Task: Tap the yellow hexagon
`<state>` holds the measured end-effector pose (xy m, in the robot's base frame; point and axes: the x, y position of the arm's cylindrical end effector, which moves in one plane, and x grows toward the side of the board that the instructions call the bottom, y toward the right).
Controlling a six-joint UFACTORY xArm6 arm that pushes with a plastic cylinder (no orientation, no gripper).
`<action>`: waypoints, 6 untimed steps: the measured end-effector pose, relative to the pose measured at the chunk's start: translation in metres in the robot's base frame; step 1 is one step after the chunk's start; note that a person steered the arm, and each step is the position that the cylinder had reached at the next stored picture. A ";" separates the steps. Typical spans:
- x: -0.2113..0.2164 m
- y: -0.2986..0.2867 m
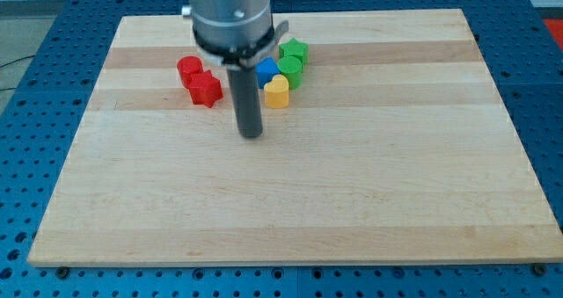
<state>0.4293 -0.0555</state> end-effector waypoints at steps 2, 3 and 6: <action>-0.063 -0.031; -0.094 -0.066; -0.137 -0.038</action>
